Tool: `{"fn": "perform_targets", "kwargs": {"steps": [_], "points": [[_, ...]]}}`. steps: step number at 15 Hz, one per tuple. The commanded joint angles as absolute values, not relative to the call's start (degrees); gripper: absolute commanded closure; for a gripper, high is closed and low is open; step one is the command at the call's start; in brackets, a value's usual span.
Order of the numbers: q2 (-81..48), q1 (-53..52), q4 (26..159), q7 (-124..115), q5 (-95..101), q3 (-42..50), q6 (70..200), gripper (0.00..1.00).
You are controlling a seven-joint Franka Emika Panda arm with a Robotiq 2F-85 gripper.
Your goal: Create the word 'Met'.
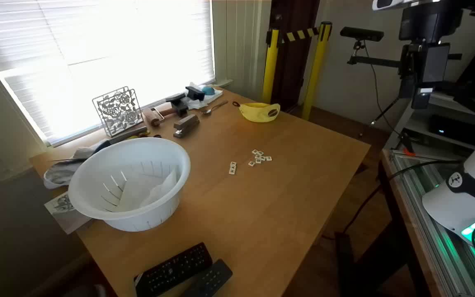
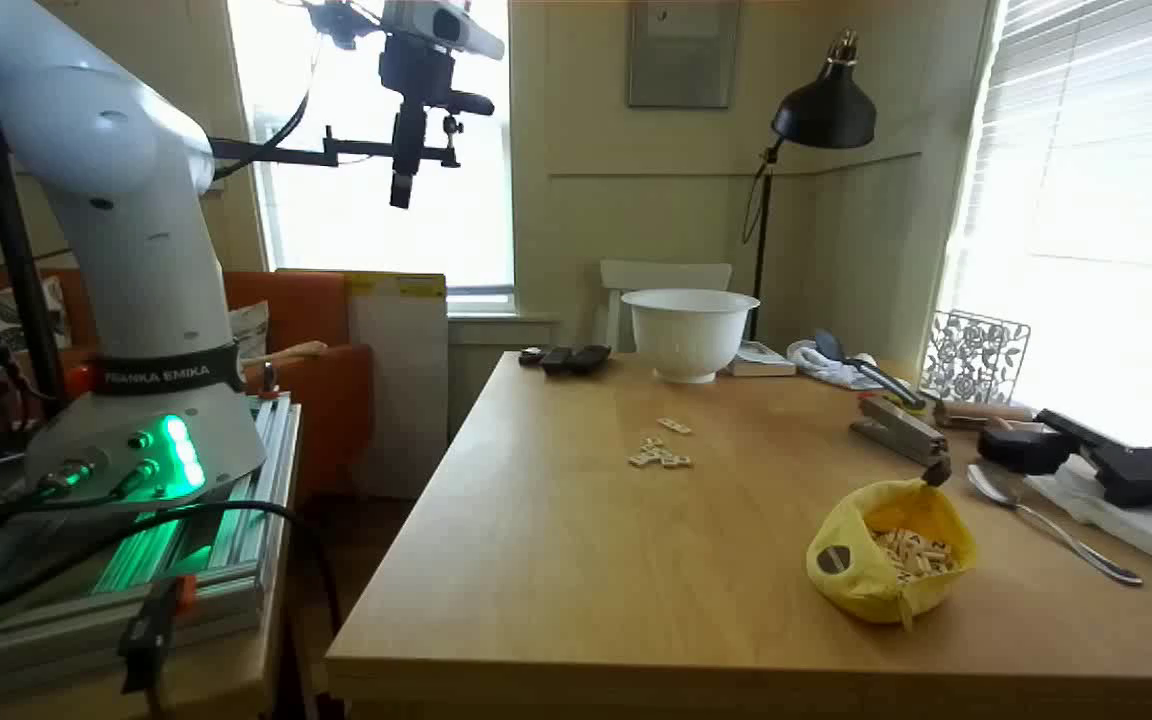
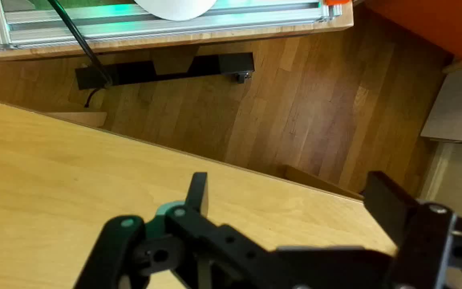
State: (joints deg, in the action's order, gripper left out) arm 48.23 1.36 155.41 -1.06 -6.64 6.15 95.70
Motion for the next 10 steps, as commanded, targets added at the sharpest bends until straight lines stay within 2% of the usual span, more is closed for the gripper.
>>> {"fn": "perform_targets", "kwargs": {"steps": [1, 10], "points": [[48.11, 2.42, 155.31, -0.41, -7.18, 5.28, 95.54, 0.00], [46.73, 3.12, 155.43, -0.67, -6.34, 5.14, 97.76, 0.00]]}}
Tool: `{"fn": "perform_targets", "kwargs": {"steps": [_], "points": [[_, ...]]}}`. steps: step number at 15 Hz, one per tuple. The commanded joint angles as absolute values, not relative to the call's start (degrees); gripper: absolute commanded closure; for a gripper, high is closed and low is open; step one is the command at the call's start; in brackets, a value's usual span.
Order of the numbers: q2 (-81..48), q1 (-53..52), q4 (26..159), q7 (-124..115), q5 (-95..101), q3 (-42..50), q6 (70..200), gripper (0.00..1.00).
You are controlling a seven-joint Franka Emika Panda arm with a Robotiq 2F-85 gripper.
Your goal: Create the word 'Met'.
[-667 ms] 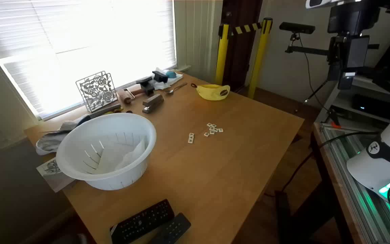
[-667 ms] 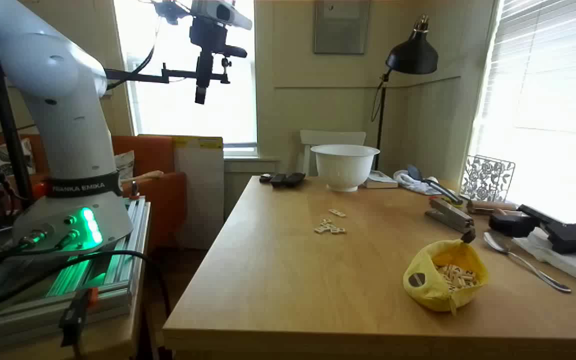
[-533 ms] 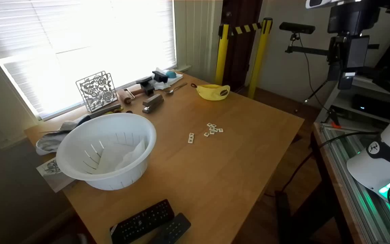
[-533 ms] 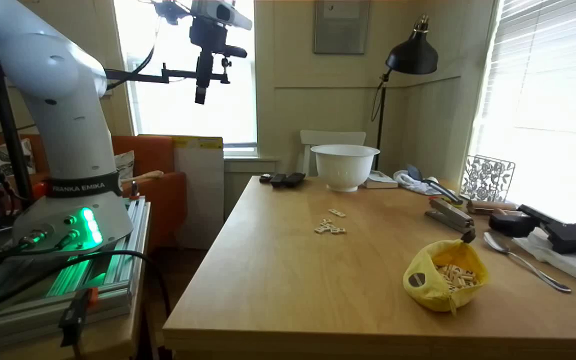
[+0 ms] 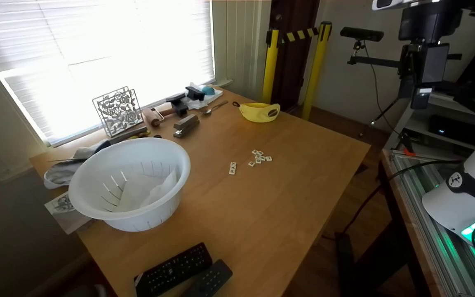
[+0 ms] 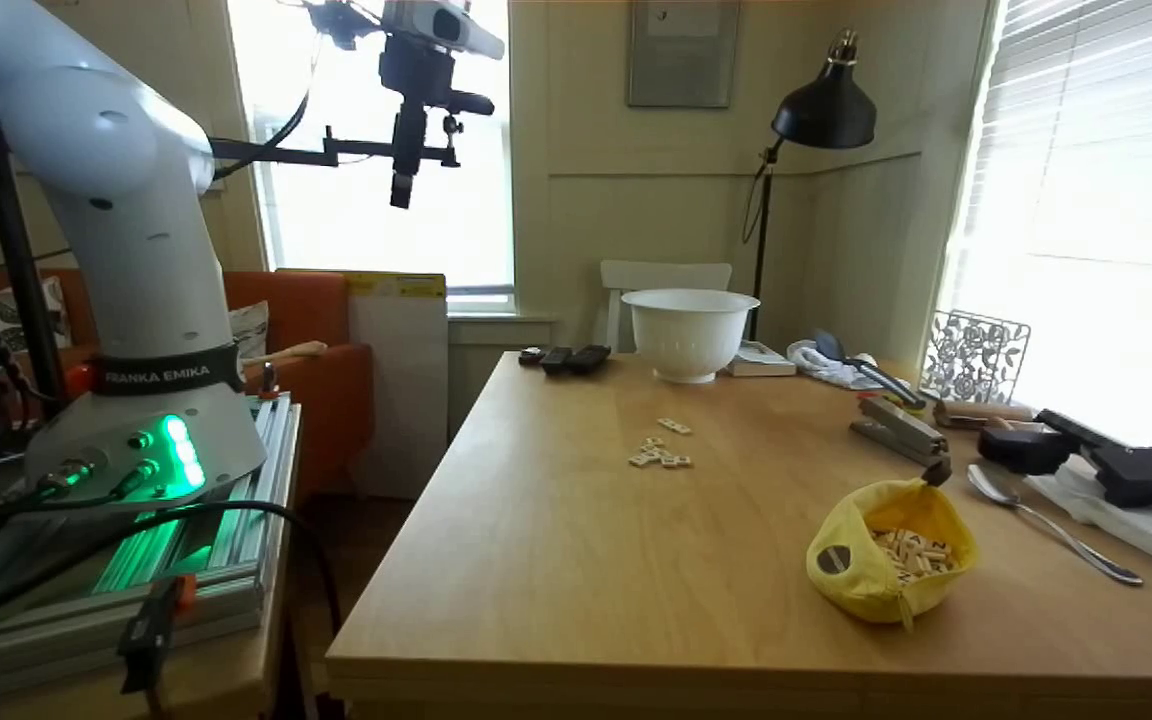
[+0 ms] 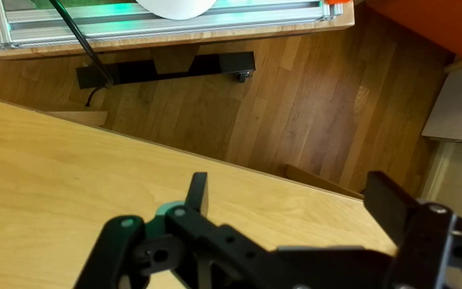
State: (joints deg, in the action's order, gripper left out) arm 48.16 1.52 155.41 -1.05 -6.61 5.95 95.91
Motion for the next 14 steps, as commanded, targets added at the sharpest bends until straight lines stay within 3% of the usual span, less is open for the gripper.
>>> {"fn": "perform_targets", "kwargs": {"steps": [1, 14], "points": [[45.97, 3.61, 155.54, -0.72, -6.00, 5.22, 99.43, 0.00], [27.88, 3.42, 155.12, 1.49, -6.35, 5.15, 124.30, 0.00]]}}
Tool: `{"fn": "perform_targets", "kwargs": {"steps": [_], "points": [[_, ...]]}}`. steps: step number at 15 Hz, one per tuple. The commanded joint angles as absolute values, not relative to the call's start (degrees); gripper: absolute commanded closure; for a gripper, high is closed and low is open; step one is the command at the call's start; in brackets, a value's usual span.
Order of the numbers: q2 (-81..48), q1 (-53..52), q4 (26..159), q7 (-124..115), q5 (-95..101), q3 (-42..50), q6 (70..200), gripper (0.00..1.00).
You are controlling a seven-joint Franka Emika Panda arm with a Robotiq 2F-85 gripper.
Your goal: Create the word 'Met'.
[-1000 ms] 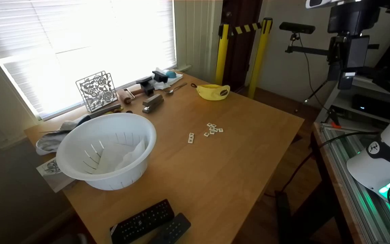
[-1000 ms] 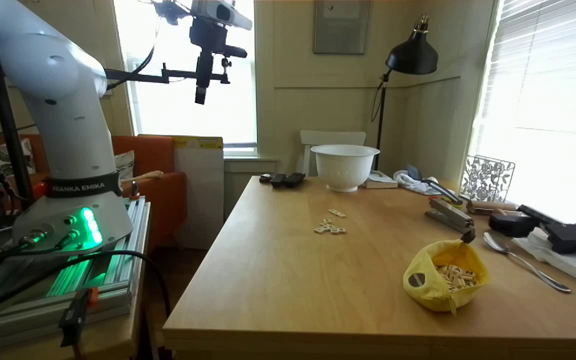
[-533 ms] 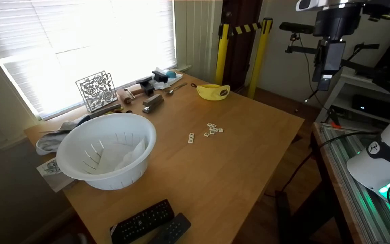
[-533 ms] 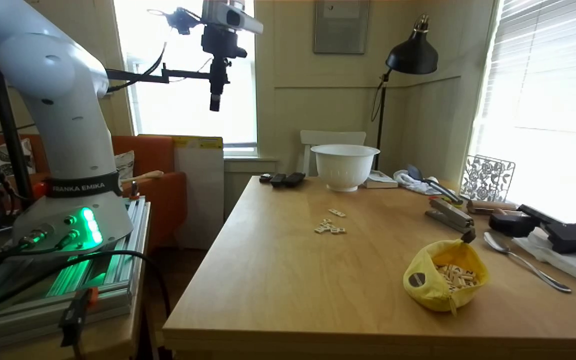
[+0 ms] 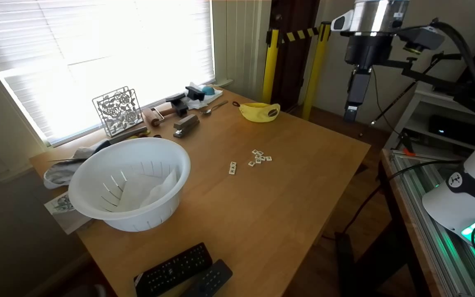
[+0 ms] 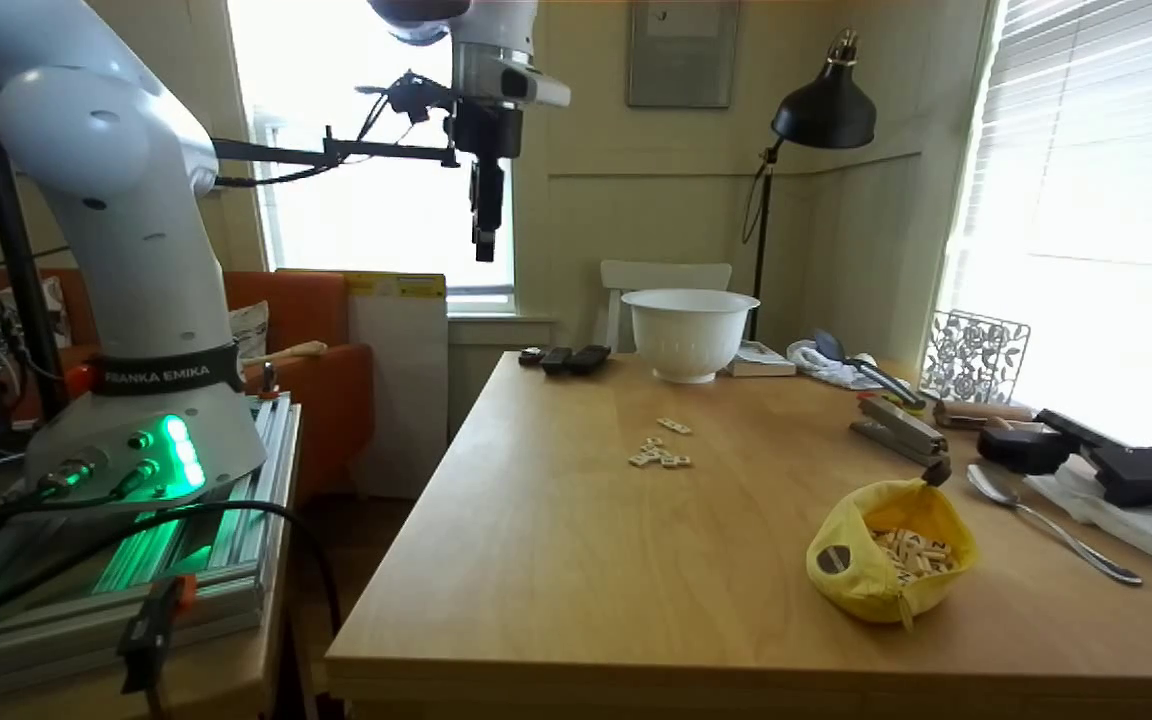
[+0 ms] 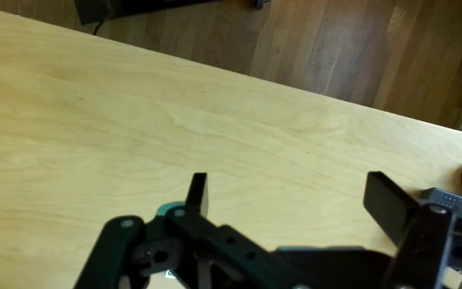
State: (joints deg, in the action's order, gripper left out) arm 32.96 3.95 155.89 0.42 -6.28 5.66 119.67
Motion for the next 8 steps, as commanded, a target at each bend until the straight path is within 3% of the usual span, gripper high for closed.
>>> {"fn": "perform_targets", "kwargs": {"steps": [1, 8], "points": [[26.43, 3.06, 155.03, 1.78, -6.70, 5.14, 126.05, 0.00], [16.39, 0.76, 153.56, 3.59, -7.41, 4.91, 136.31, 0.00]]}}
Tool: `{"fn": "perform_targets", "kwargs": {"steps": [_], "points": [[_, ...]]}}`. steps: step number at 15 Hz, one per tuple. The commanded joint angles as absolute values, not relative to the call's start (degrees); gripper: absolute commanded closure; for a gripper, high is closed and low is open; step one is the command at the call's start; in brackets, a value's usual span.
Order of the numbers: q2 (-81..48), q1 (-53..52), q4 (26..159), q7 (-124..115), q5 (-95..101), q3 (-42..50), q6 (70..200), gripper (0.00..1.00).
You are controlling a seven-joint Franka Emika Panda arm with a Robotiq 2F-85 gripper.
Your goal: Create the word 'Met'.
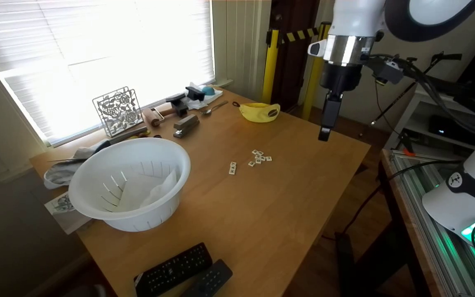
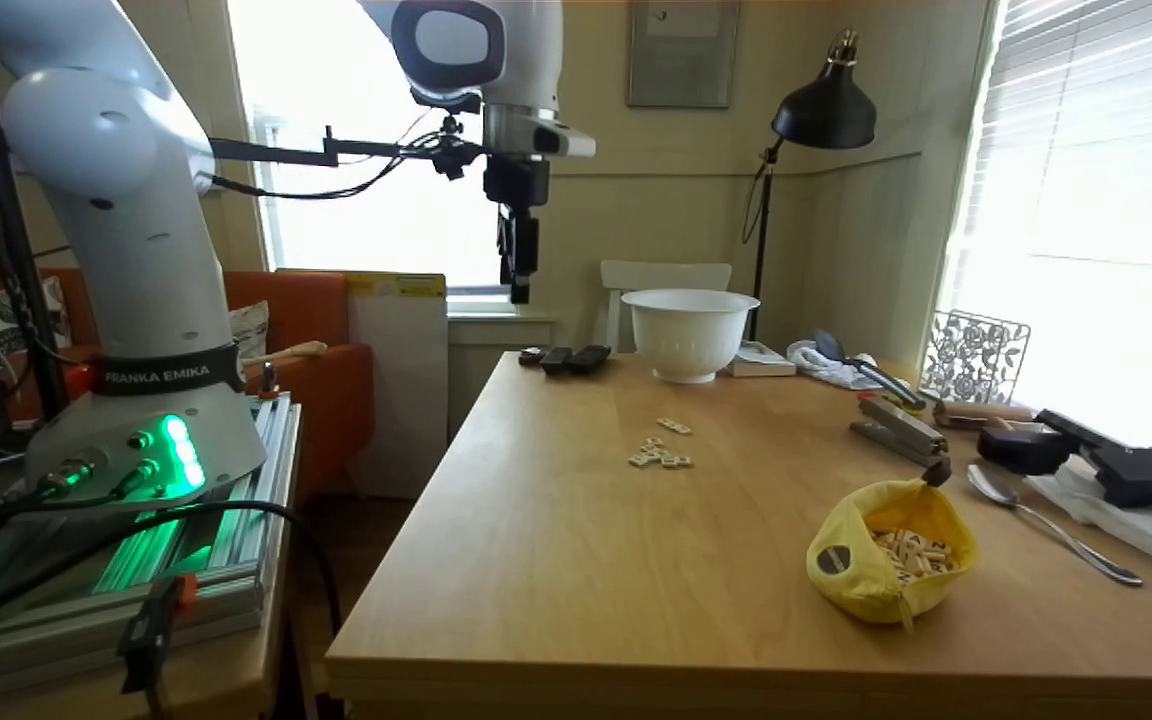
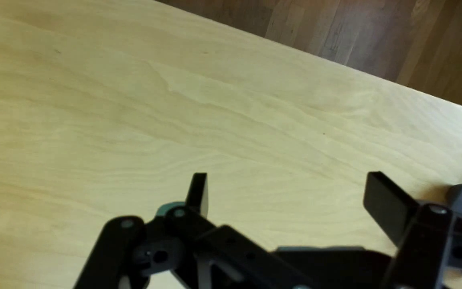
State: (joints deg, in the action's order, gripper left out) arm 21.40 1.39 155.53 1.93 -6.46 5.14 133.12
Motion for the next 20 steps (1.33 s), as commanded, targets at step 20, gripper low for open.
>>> {"fn": "perform_targets", "kwargs": {"steps": [20], "points": [[7.98, 1.34, 149.58, 4.17, -6.59, 4.49, 139.63, 0.00]]}}
